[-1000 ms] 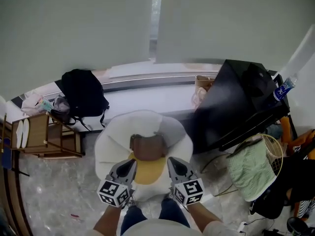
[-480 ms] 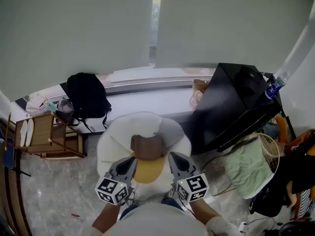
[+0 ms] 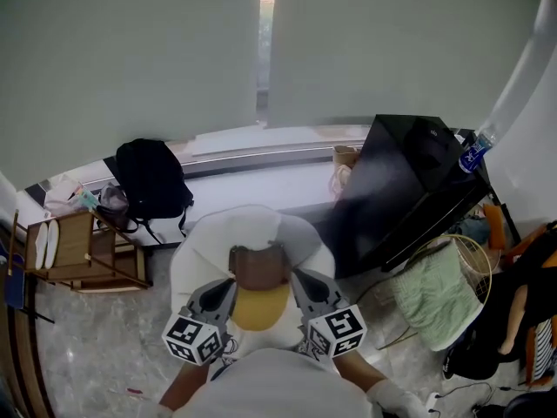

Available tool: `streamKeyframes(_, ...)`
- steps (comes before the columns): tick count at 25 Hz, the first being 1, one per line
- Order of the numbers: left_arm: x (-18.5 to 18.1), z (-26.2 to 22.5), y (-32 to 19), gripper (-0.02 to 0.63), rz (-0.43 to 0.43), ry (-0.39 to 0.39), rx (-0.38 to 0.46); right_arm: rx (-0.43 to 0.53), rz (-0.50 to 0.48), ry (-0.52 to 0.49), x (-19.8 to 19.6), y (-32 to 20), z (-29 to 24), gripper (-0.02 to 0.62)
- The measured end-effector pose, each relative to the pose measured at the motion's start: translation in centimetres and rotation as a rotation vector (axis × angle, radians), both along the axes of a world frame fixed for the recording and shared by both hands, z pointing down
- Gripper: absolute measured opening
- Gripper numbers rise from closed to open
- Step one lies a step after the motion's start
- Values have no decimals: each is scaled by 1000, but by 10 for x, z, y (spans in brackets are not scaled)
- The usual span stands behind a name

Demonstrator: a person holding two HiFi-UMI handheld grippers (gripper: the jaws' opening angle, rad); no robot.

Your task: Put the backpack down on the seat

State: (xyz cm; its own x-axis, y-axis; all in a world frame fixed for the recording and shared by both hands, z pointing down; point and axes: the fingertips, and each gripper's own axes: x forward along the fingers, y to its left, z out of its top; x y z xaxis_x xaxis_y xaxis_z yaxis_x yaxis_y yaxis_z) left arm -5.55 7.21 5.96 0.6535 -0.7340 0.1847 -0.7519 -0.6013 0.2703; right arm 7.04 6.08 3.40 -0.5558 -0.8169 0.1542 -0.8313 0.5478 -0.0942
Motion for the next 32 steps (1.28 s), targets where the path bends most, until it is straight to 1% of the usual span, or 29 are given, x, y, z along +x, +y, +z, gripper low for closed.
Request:
streamKeyframes(6, 3, -4, 1, 43, 23, -22, 8, 8, -11, -8, -4, 5, -5, 31)
streamKeyframes(9, 5, -8, 0, 43, 26, -18, 16, 4, -9, -27, -3, 4, -7, 31)
streamKeyframes(12, 5, -10, -1, 43, 28, -17, 20, 5, -7, -6, -2, 3, -7, 31)
streamKeyframes(15, 3, -10, 0, 43, 24, -15, 18, 4, -4, 24, -2, 4, -6, 31)
streamKeyframes(19, 3, -11, 0, 43, 20, -17, 16, -10, -7, 5, 0, 4, -8, 31)
streamKeyframes(28, 1, -10, 5, 43, 11, -12, 3, -19, -2, 12, 3, 7, -7, 31)
streamKeyframes(32, 1, -9, 6, 43, 4, -2, 0, -22, 9, -2, 4, 9, -7, 31)
